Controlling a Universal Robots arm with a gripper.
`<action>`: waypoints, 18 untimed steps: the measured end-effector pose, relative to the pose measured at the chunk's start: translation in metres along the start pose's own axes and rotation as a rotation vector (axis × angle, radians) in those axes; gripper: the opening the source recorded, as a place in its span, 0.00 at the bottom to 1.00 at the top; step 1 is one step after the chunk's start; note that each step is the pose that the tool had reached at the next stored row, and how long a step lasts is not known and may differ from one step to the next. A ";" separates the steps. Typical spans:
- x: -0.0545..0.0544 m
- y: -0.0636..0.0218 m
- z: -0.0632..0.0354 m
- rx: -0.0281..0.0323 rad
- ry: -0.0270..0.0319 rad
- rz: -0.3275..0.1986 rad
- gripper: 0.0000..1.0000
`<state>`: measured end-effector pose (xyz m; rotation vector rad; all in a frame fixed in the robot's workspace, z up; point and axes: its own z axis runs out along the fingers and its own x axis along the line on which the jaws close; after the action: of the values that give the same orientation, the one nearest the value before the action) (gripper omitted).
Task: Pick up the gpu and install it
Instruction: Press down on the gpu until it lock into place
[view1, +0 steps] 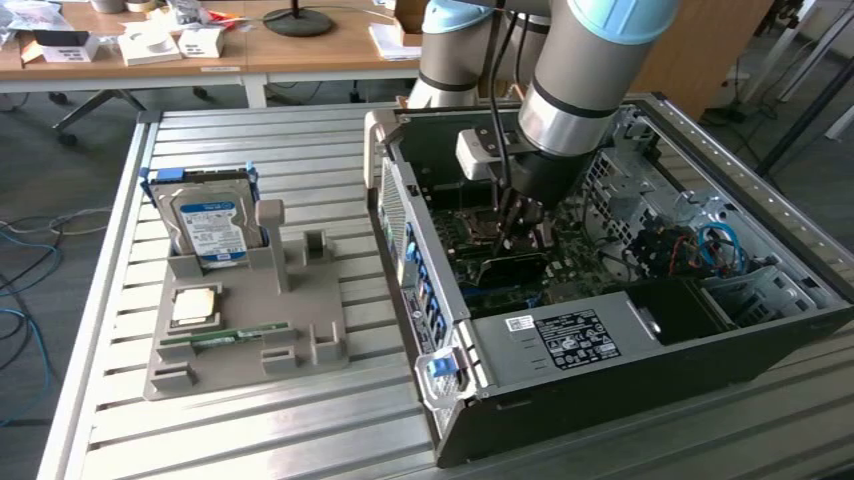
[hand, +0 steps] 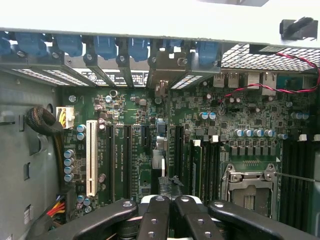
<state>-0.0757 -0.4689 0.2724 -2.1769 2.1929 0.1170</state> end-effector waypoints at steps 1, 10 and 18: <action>0.000 0.0000 0.0001 0.0000 -0.0001 0.000 0.11; 0.001 0.0000 0.0033 0.0001 -0.0004 0.000 0.11; -0.002 0.0008 0.0044 0.0001 -0.0002 0.000 0.11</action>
<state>-0.0765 -0.4661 0.2682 -2.1767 2.1927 0.1171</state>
